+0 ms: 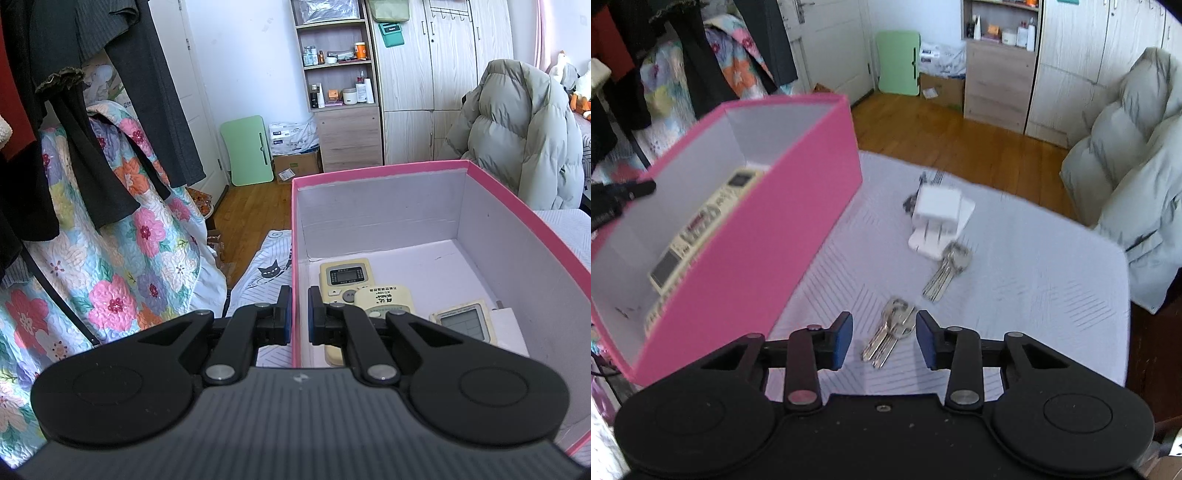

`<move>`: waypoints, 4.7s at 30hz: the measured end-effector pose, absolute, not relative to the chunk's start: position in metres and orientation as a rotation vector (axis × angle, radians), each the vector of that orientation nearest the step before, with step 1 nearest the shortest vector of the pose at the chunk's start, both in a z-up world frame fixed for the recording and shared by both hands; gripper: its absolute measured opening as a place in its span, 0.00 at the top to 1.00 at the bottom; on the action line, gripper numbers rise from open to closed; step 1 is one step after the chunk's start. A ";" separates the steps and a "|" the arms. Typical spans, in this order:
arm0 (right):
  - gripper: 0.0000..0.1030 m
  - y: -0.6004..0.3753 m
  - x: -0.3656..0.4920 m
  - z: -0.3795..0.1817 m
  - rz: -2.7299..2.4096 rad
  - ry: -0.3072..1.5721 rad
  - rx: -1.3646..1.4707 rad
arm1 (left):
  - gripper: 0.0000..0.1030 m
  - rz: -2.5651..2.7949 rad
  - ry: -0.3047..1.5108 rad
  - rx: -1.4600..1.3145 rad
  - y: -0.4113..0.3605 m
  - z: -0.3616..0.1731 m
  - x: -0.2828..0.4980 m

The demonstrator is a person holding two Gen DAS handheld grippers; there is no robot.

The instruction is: Organize rigid objects

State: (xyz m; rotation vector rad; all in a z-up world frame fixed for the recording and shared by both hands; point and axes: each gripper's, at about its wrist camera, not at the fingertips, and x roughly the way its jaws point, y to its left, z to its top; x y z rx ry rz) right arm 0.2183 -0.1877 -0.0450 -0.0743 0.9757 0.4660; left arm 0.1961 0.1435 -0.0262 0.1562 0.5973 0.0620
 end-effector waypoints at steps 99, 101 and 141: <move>0.66 -0.203 0.302 -0.043 0.415 1.084 -0.001 | 0.93 0.097 0.632 0.298 0.127 -0.028 0.200; 0.65 -0.206 0.306 -0.056 0.397 1.077 -0.019 | 0.93 0.102 0.634 0.312 0.124 -0.028 0.200; 0.89 -0.192 0.263 -0.032 0.435 0.852 -0.087 | 0.92 0.105 0.636 0.315 0.125 -0.026 0.200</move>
